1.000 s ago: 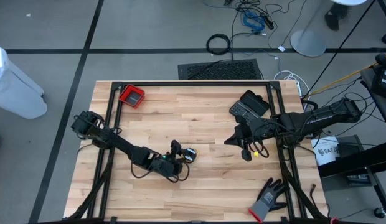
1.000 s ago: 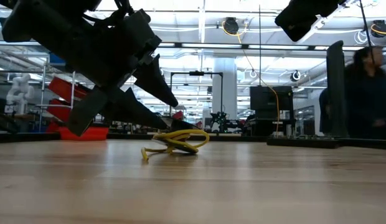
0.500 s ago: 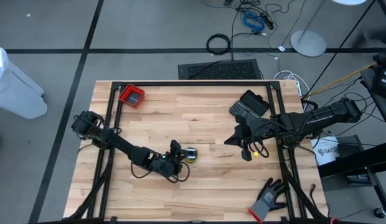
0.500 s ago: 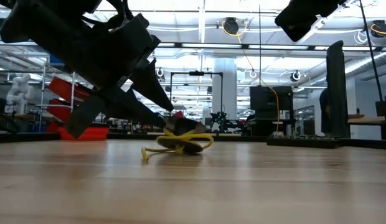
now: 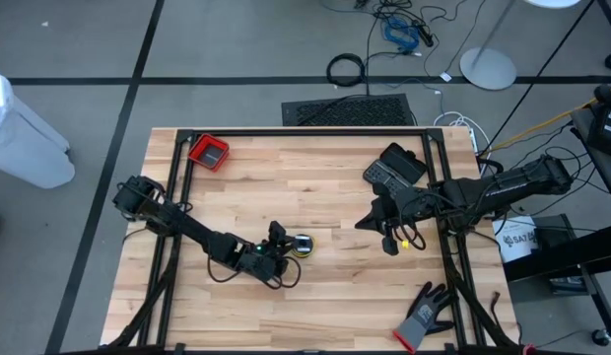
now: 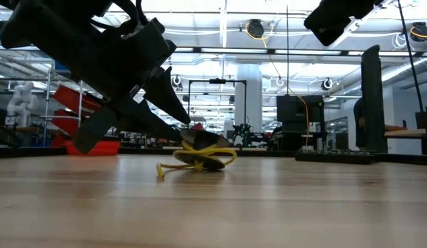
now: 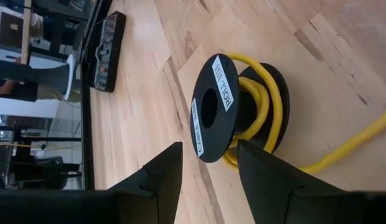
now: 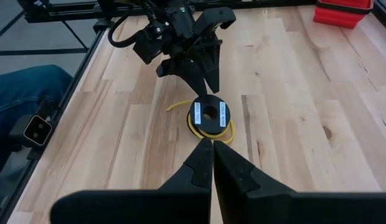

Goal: Coil cords
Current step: Uncoil the yellow cable wire from the spool

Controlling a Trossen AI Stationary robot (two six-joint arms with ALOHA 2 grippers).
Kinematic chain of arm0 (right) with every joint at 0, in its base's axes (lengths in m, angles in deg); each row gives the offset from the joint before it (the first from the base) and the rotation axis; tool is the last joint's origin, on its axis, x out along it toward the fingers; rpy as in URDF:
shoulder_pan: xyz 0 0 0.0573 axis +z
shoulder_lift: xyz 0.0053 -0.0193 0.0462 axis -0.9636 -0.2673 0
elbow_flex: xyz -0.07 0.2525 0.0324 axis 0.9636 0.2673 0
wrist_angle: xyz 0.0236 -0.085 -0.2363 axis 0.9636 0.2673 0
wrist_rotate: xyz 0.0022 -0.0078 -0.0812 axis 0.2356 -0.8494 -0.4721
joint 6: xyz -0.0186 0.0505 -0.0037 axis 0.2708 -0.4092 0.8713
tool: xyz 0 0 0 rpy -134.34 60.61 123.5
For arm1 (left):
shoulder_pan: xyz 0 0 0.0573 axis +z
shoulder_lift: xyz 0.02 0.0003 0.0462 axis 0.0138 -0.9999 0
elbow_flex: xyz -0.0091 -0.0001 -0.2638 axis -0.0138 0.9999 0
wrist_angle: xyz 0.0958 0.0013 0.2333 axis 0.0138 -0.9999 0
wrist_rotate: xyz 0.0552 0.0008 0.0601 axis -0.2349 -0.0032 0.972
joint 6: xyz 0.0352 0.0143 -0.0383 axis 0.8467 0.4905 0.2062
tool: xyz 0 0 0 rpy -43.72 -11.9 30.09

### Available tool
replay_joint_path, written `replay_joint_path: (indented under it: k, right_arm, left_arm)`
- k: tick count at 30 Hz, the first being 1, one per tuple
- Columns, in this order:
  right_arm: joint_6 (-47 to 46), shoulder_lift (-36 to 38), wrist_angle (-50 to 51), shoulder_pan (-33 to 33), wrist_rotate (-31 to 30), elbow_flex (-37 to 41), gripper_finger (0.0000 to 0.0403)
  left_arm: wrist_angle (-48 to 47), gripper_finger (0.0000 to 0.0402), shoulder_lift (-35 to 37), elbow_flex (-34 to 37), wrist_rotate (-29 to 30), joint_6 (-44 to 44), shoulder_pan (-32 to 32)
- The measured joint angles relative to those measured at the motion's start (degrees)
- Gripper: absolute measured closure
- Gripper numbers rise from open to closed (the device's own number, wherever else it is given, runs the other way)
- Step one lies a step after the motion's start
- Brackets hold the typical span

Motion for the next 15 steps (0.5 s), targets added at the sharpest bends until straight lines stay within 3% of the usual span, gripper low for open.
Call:
replay_joint_path:
  k: [15]
  right_arm:
    - [0.4,0.0,0.0,0.0,0.0,0.0,0.0403]
  left_arm:
    - [1.5,0.0243,-1.5,0.0,0.0,-0.1,0.1]
